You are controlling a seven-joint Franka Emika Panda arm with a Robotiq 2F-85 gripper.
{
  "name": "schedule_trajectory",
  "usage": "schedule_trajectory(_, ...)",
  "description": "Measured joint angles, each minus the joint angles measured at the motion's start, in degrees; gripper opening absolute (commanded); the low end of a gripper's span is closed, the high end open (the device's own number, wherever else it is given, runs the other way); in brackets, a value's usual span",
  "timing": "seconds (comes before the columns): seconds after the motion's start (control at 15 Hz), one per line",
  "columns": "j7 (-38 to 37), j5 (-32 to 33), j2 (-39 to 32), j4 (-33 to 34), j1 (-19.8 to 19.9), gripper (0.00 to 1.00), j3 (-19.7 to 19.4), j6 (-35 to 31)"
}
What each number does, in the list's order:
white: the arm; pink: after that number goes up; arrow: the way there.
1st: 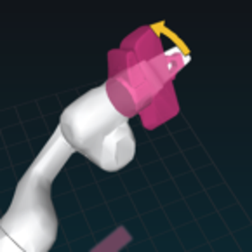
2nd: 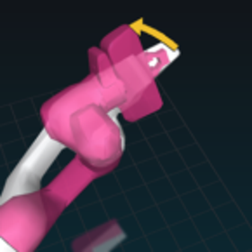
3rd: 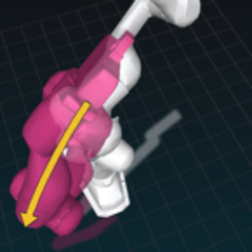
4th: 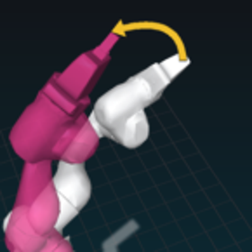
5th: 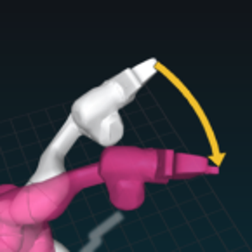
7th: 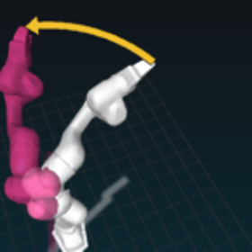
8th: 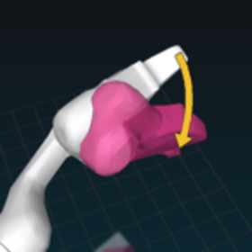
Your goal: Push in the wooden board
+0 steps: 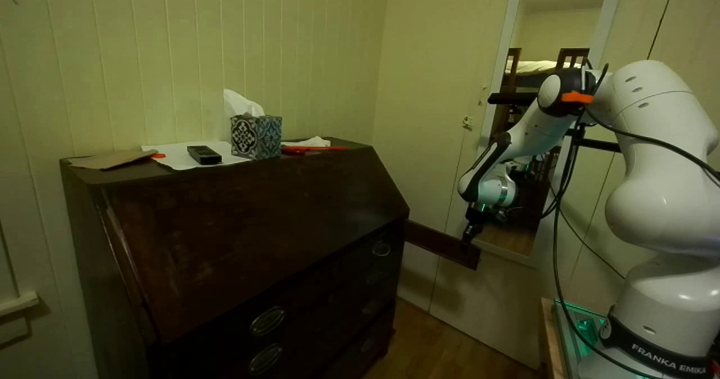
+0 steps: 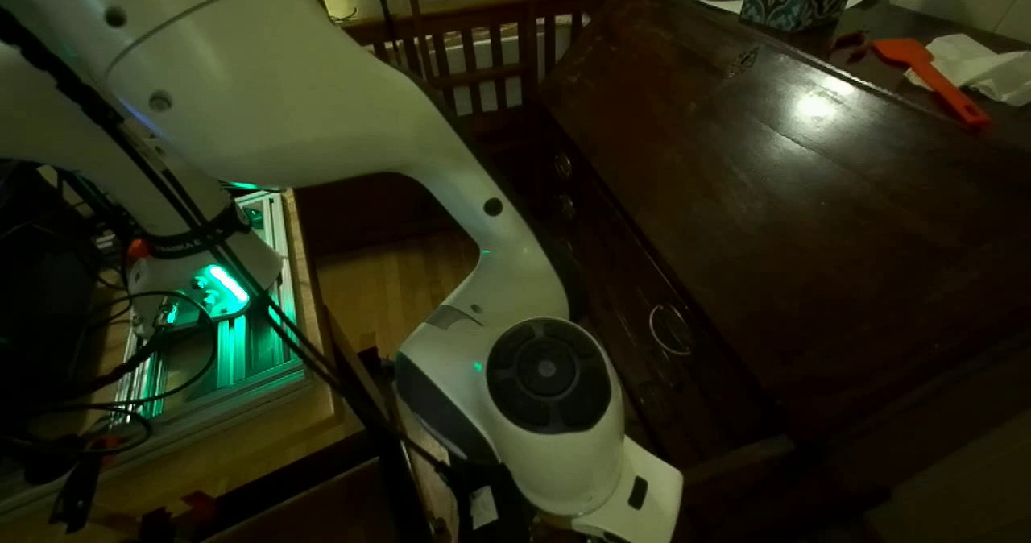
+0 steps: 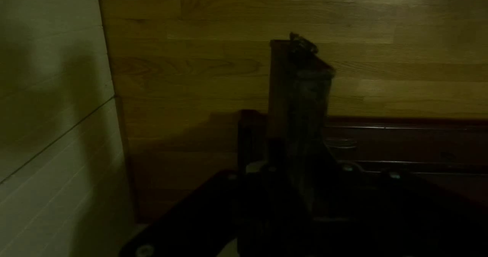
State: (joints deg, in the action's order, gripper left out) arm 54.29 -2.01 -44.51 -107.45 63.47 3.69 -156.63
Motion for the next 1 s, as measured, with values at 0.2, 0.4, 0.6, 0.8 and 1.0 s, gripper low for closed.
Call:
schedule_trajectory(0.2, 0.0, 0.0, 0.3, 0.0, 0.6, 0.06, 0.8, 0.0)
schedule_trajectory(0.4, 0.0, 0.0, 0.5, 0.0, 0.7, 0.06, 1.2, 0.2)
schedule_trajectory(0.6, -0.1, 0.0, 0.5, 0.0, 0.7, 0.06, 1.3, 0.4)
schedule_trajectory(0.8, -0.1, 0.0, 0.6, -0.2, 0.7, 0.06, 1.5, 0.4)
schedule_trajectory(1.0, -0.1, 0.0, 0.7, -0.3, 0.7, 0.06, 1.6, 0.3)
